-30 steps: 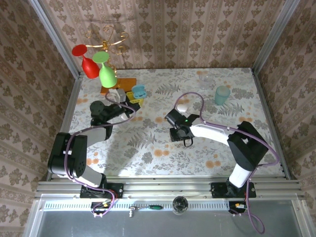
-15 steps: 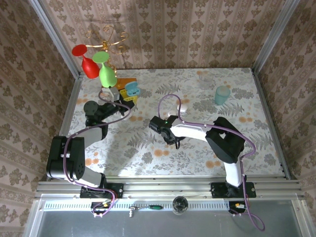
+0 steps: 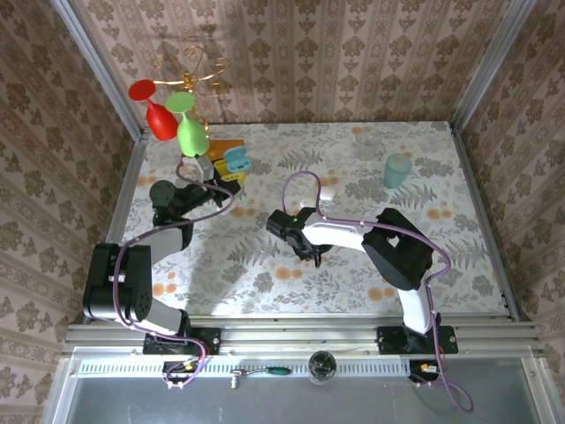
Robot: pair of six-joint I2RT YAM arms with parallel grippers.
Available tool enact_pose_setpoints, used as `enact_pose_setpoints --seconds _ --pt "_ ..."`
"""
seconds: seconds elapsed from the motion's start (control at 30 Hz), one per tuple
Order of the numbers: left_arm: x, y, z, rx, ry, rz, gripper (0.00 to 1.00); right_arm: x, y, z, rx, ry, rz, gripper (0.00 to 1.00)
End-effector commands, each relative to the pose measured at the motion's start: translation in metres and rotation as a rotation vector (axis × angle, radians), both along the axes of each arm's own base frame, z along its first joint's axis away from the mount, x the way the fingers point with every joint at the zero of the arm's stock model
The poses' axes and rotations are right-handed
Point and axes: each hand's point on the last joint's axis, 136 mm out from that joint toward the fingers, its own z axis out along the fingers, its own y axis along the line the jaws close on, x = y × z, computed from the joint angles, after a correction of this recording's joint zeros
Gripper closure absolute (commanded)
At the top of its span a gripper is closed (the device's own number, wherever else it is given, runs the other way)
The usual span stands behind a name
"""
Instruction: Insert the wireless bluetooth earbuds into the charging case
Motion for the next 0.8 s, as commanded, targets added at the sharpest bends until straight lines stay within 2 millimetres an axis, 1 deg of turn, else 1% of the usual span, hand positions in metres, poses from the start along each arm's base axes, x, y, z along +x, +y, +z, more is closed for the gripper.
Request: enact_pose_setpoints --seconds 0.0,0.2,0.37,0.47,0.6,0.67,0.77 --pt "-0.010 0.000 0.010 0.004 -0.057 -0.020 0.73 -0.001 -0.005 -0.003 -0.049 0.019 0.008 0.70" --pt "-0.011 0.000 0.008 0.007 -0.053 -0.024 0.72 0.001 -0.007 0.003 -0.066 0.006 0.023 0.78" --pt "-0.014 -0.005 0.005 0.011 -0.044 -0.046 0.72 0.003 -0.010 0.018 -0.026 -0.006 0.015 0.79" --pt "-0.017 -0.011 0.002 0.013 -0.035 -0.068 0.72 0.005 -0.012 0.037 0.067 -0.022 -0.006 0.79" --pt "-0.023 -0.026 -0.002 0.015 -0.024 -0.117 0.73 0.003 -0.001 0.066 0.359 0.007 -0.043 0.78" --pt "-0.026 -0.035 -0.004 0.016 -0.020 -0.142 0.73 0.002 0.004 0.085 0.480 0.010 -0.036 0.78" --pt "-0.032 -0.050 -0.008 0.019 -0.009 -0.190 0.73 0.001 0.013 0.122 0.654 -0.006 0.000 0.79"
